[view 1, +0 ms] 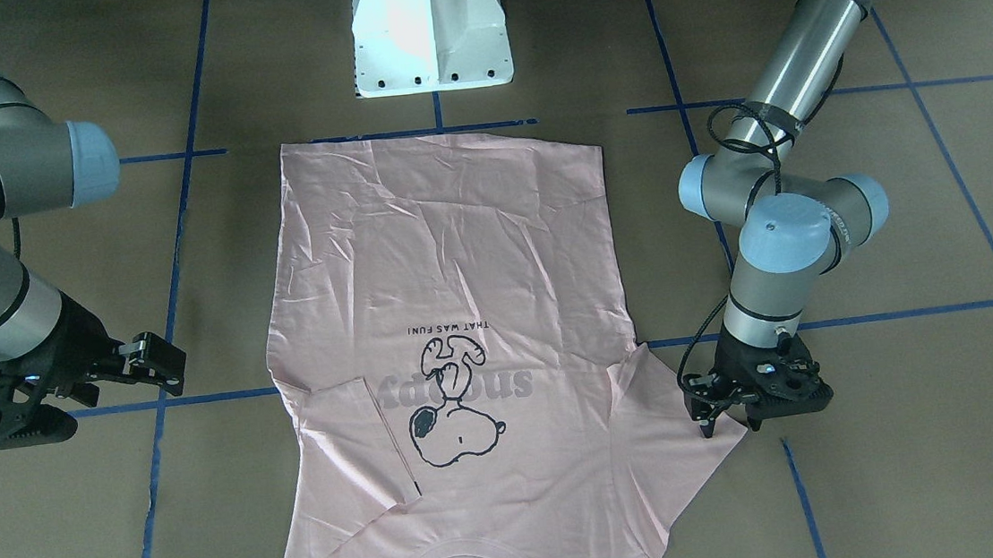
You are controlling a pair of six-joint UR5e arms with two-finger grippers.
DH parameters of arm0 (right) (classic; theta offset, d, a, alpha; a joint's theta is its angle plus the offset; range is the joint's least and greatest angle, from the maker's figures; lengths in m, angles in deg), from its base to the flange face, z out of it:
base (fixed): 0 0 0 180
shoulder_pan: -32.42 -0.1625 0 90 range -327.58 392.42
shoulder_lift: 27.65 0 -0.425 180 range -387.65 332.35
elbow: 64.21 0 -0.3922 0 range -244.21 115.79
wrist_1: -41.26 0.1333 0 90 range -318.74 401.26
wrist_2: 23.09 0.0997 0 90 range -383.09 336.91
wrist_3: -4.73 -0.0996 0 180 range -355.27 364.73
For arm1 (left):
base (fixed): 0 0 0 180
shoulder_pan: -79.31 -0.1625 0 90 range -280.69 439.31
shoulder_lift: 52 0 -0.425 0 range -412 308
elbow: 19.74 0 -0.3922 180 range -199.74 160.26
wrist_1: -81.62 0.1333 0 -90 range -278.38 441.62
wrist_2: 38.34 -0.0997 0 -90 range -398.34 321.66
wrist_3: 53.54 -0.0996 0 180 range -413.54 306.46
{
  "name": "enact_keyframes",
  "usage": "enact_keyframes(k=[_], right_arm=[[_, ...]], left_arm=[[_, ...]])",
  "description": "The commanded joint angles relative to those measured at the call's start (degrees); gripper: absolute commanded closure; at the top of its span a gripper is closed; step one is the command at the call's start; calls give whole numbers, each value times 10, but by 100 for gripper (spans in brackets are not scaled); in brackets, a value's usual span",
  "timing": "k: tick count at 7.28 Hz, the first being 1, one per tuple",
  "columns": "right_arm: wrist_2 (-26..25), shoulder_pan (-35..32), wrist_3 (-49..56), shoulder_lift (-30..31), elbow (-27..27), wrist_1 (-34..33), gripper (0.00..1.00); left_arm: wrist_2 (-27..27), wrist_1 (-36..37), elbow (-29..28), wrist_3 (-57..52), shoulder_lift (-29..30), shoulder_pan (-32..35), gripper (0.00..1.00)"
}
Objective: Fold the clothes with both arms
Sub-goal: 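Move the left gripper to the sleeve nearest it, then fold that sleeve inward across the shirt with the left gripper, then release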
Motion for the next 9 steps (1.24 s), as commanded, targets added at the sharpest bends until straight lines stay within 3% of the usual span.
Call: enact_keyframes(k=[1,4,5,6,9], right_arm=[[0,1,0,0,0,0,0],[-3,3,0,3,-3,2,0],[-3,3,0,6,-3,3,0],[-4,3,0,8,-3,4,0],[-4,3,1,13,-3,4,0]], left_arm=[[1,1,2,-13,5,1,100],[9,22,22,-6,27,4,100],[33,86,73,6,32,4,100],[41,114,87,70,62,2,100],[37,109,-26,162,175,-38,100]])
